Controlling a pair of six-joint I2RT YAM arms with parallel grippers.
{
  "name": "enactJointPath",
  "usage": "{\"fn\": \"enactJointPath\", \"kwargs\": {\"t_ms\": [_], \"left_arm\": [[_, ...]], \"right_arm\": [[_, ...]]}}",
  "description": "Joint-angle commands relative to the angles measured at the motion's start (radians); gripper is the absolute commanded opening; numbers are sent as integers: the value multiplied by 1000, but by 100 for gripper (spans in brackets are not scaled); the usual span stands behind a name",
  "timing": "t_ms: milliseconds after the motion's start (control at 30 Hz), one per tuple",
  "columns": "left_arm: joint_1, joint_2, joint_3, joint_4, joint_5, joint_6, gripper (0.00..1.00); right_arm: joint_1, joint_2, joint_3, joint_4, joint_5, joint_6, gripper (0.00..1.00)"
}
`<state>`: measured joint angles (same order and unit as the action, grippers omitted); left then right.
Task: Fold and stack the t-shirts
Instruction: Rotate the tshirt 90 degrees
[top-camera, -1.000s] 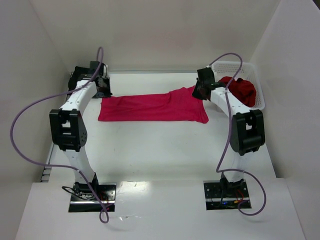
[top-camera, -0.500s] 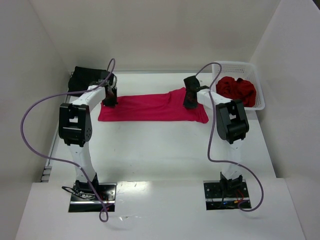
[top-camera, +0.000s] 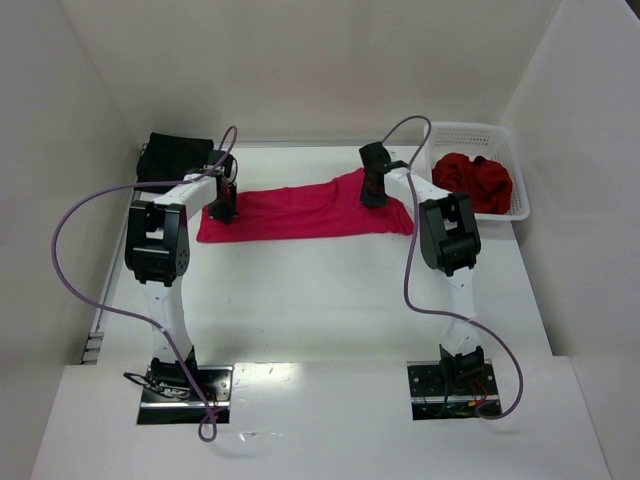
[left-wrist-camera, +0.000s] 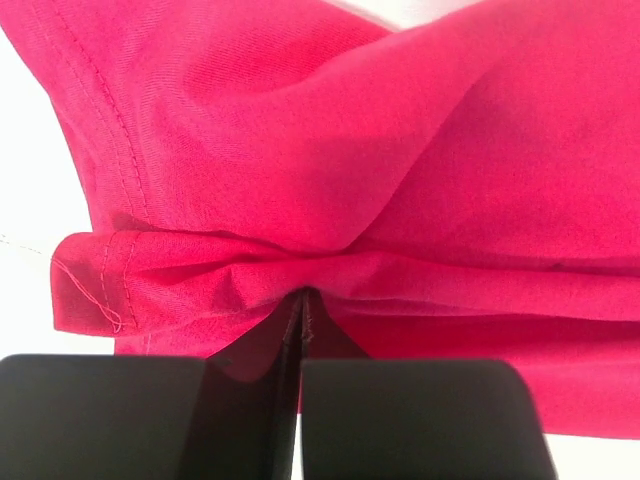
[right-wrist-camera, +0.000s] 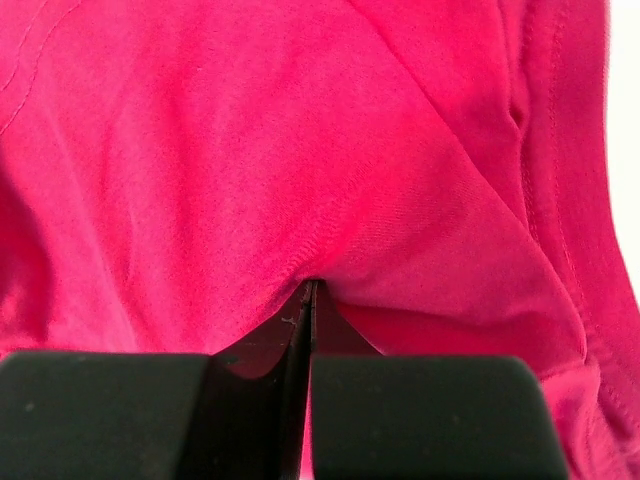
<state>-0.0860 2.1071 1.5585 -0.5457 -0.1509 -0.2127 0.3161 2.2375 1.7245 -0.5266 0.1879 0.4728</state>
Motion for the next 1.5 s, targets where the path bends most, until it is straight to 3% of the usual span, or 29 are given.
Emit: {"fn": "enactJointPath", "kwargs": {"t_ms": [0, 333, 500, 667, 867, 1000, 1200, 1267, 1467], "left_arm": [[-17, 47, -26, -95, 39, -14, 0], [-216, -113, -126, -310, 114, -59, 0], [-346, -194, -193, -359, 236, -117, 0], [-498, -254, -317, -341, 315, -178, 0], [-731, -324, -386, -248, 295, -209, 0], [-715, -438, -341, -235, 203, -316, 0], [-569, -605, -348, -207, -27, -438, 0], [-534, -605, -362, -227, -64, -465, 0], [-505, -399, -348, -252, -171, -485, 0]], "right_arm": [[0, 118, 104, -52, 27, -30, 1], [0, 309, 438, -122, 7, -60, 5], [9, 353, 621, -131, -54, -79, 6], [55, 389, 685, -99, -79, -118, 6], [92, 424, 714, -69, -139, -106, 9], [113, 398, 747, -93, -97, -83, 9], [113, 200, 558, -10, -13, -99, 9], [113, 178, 558, -22, -13, -109, 9], [113, 136, 482, -33, -22, -100, 9]]}}
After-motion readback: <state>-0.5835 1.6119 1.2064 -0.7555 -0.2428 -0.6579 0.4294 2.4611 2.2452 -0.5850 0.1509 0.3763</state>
